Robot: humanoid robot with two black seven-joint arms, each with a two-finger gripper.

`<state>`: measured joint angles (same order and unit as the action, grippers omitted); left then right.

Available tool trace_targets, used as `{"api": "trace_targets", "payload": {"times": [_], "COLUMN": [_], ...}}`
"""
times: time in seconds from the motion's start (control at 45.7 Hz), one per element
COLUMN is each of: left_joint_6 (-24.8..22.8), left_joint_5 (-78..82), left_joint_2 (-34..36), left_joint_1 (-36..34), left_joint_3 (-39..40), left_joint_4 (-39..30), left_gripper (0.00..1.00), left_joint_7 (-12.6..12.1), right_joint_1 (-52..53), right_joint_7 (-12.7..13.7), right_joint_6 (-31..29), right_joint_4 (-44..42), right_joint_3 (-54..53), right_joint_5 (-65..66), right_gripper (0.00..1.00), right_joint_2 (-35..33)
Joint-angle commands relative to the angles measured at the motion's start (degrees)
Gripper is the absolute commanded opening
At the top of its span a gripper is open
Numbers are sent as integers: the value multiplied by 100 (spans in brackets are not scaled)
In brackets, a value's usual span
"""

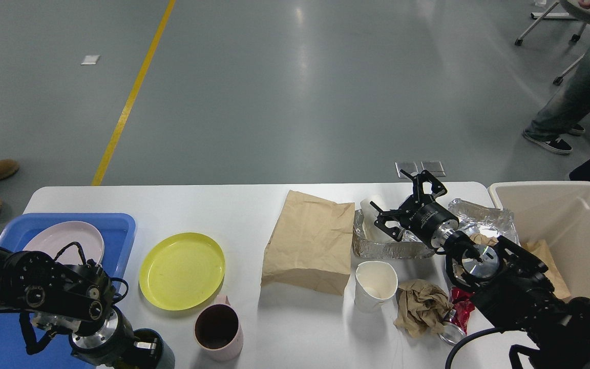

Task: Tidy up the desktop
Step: 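Close the left gripper around the dark green cup, then lift the dark green cup and carry it toward the tray's near corner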

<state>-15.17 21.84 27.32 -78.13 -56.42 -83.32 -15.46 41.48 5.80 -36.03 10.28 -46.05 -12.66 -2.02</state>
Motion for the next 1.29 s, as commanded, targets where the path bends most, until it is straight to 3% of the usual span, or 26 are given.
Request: {"api": "trace_targets", "payload": {"times": [0.0,0.109,0.263,0.613,0.832,1.007,1.27], "left_joint_6": [-47,-355,-408,-557,-1602,-2138,-3255], "left_joint_5": [5,-39,-83,-110,-399,-540,-979], "left_joint_2": [-7,28,37,72,309,572,792], "left_joint_1": [97,88,105,62,-456,-966,-2433], "left_joint_3": [166,219,395,404,395,290,-527], "left_joint_4": [-9,0,0,-9,-44,-97,-105], "left_gripper": [28,11,0,0,0,0,0], "left_joint_7": [-237,-440,-598,-677,-686,-686,-581], "right_joint_1": [0,0,0,0,0,0,0], "right_joint_7": [0,0,0,0,0,0,0], "right_joint_6": [-1,-1,-1,-1,-1,-1,-1], "right_joint_4": [0,0,0,0,0,0,0], "right_joint_3": [0,0,0,0,0,0,0], "right_joint_5": [0,0,0,0,0,0,0], "right_gripper": [100,100,100,100,100,100,100], "right_joint_2": [0,0,0,0,0,0,0]}}
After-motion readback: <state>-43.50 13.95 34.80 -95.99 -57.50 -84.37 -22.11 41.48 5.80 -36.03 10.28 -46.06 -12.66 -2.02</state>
